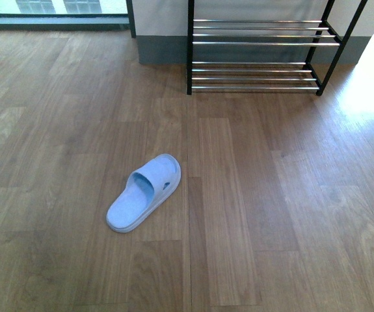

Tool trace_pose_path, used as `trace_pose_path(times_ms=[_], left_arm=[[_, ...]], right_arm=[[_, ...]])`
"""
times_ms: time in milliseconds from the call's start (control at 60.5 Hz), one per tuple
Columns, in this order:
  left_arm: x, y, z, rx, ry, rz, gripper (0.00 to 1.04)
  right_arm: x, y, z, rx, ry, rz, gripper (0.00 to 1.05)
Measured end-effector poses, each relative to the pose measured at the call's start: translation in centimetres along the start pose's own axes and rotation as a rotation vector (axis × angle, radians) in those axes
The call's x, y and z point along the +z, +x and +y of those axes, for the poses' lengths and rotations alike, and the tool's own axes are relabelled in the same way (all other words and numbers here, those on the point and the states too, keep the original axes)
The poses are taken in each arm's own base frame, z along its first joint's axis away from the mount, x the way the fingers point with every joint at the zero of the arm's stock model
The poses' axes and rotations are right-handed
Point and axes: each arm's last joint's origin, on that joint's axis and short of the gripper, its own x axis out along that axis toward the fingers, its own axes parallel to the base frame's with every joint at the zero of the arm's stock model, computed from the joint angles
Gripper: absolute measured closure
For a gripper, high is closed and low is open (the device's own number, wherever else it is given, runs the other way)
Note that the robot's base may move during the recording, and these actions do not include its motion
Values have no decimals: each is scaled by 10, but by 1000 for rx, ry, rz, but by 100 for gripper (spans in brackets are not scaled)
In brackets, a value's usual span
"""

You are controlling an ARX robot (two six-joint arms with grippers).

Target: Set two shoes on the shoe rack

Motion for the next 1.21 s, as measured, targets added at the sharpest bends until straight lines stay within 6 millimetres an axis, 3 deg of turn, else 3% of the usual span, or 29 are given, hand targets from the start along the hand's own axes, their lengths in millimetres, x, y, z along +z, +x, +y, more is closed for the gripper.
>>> trace_pose_path(times_ms=[661,760,892,1008,1090,1206], left_arm=[[0,0,1,3,-2,0,103],[0,0,0,3,-1,1,103],[0,0,0,3,-2,1,103],[0,0,0,2,-1,1,103],[0,0,0,3,-1,1,103],[0,0,0,3,-2,0,103]], right_arm=[[0,0,0,6,0,0,9],[-7,5,4,188,48,208,9],[-20,39,15,273,15,386,9],[-39,109,28,273,-78,484,9],[-78,146,37,290,-107,617,9],[-152,169,43,297,-133,864,9]])
